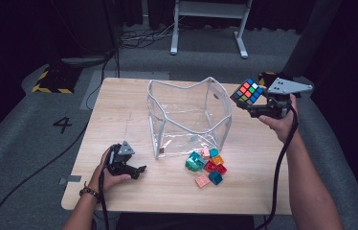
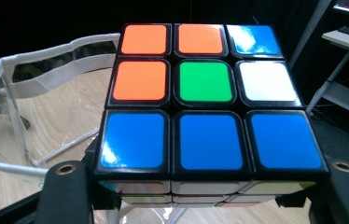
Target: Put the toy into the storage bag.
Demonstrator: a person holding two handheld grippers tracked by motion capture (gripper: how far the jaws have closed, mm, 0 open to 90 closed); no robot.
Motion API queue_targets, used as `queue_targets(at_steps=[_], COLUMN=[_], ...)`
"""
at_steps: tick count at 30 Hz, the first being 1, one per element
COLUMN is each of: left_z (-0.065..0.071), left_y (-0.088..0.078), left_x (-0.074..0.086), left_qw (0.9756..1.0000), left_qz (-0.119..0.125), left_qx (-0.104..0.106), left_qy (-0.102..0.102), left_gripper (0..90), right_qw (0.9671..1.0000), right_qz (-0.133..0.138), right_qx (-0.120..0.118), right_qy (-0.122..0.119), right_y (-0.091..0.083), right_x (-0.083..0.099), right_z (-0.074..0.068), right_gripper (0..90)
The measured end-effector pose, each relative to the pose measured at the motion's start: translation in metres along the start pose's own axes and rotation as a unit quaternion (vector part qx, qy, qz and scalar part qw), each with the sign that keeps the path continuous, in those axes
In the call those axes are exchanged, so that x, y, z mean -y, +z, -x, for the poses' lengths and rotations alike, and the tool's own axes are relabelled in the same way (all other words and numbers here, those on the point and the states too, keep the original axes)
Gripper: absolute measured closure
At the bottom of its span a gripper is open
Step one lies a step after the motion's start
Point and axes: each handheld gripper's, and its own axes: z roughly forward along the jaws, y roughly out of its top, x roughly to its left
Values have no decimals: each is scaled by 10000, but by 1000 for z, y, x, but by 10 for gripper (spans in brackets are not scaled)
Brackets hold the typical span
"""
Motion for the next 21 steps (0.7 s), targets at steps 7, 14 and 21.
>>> queue_targets(at_steps=[7, 14, 21], left_z=[0, 0, 0], left_y=[0, 0, 0], left_x=[0, 0, 0], left_qw=[10000, 10000, 10000], left_qz=[14, -9, -8], left_qx=[-17, -1, 3], left_qy=[18, -4, -4], left_gripper=[73, 73, 73], right_qw=[9999, 9993, 9984], right_qz=[-10, -54, -114], right_qx=[-90, -259, -360], right_qy=[-117, -275, -413], right_y=[8, 16, 26], right_x=[-11, -22, -31], right_z=[-6, -13, -18], right_gripper=[339, 339, 339])
